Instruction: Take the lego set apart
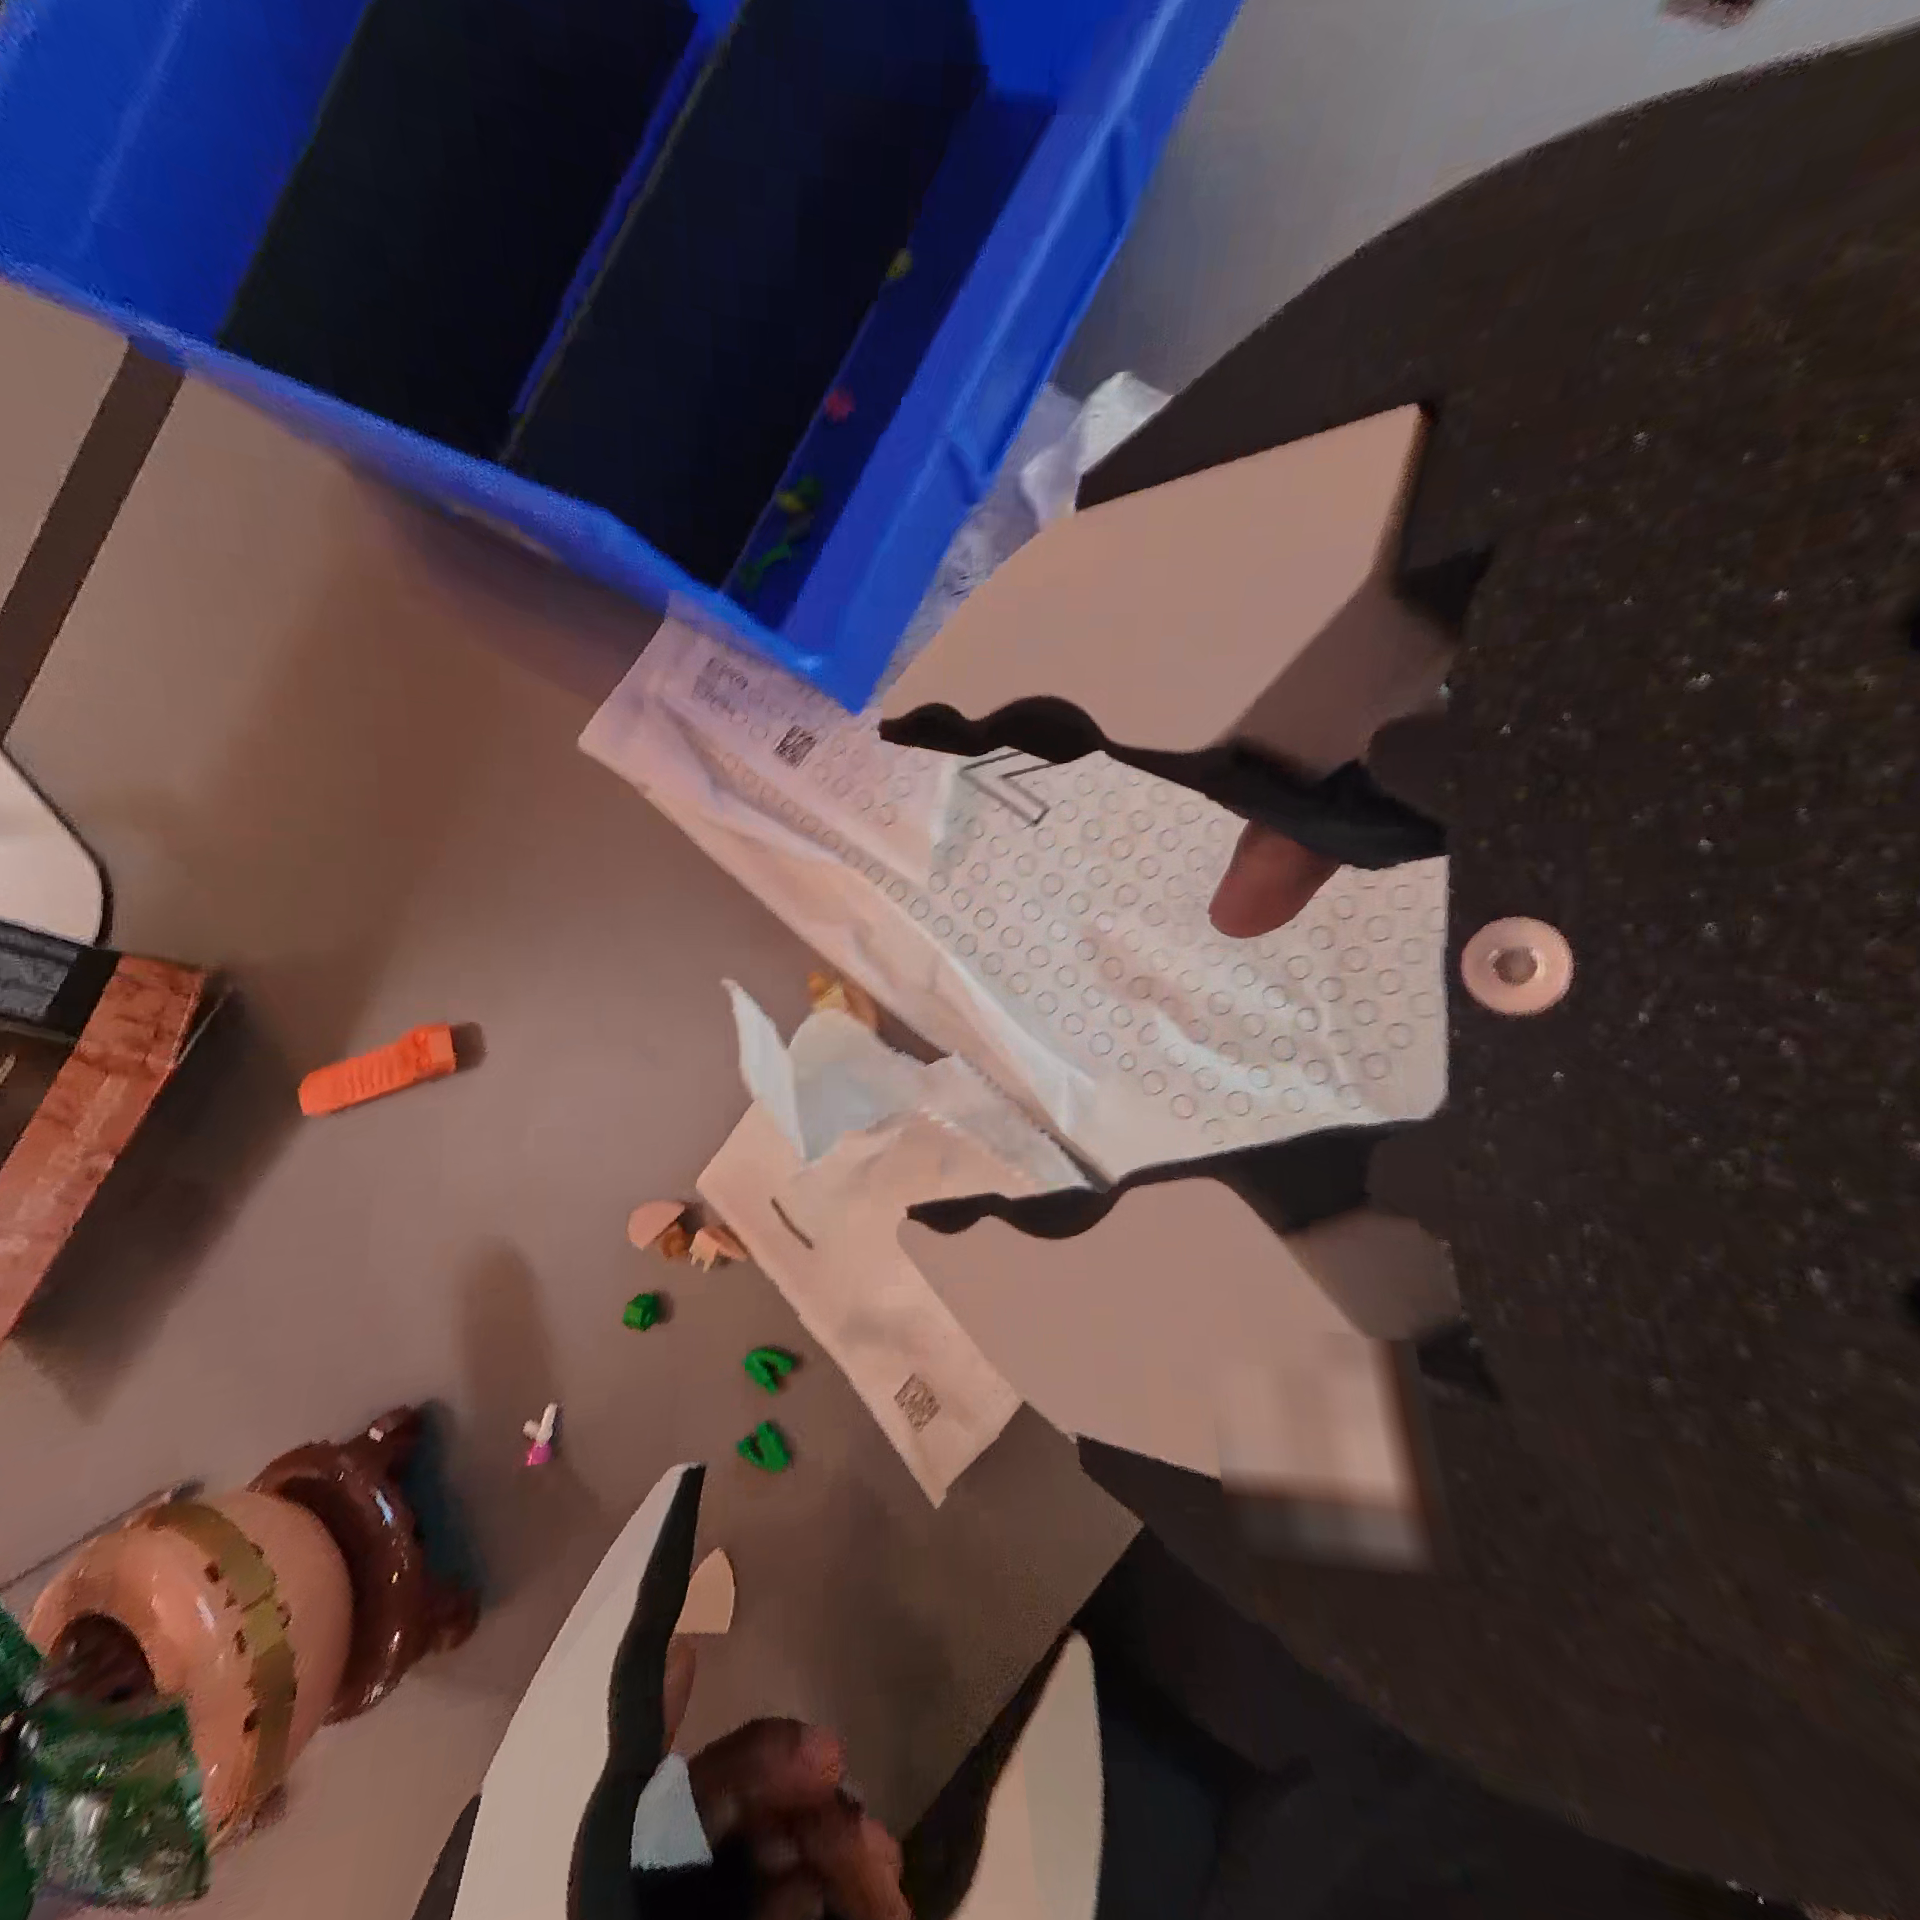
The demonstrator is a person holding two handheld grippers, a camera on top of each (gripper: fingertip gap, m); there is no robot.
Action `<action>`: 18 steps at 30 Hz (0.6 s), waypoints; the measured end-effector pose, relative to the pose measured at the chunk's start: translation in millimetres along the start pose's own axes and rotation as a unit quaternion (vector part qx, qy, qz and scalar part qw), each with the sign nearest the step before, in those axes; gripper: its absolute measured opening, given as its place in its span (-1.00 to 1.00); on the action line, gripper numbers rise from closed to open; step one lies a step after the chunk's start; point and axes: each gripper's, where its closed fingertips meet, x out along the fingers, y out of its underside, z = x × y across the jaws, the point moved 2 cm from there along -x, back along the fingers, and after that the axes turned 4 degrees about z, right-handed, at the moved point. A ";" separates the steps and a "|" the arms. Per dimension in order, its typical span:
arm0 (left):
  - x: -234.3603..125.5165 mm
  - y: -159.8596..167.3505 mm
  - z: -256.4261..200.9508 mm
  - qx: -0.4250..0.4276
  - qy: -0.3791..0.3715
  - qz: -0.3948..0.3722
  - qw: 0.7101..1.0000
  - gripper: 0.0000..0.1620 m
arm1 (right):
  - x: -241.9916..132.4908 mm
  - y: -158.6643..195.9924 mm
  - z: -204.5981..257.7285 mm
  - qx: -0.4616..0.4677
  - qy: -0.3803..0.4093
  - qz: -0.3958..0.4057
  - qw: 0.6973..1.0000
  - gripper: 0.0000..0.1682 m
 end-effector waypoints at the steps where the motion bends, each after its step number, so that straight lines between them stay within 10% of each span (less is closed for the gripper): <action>1: 2.3 -1.8 -6.5 -0.004 0.011 -0.002 1.000 0.02 | -3.7 8.1 -3.0 0.009 0.007 0.001 1.000 -0.01; 12: 46.9 -48.2 -78.7 -0.019 0.134 -0.012 0.991 0.80 | -23.6 87.3 -63.2 0.144 0.081 -0.005 0.986 0.51; 18: 63.8 -108.3 -19.3 0.006 0.029 -0.042 0.999 0.64 | -20.3 77.4 -77.1 0.169 0.080 -0.052 0.981 0.39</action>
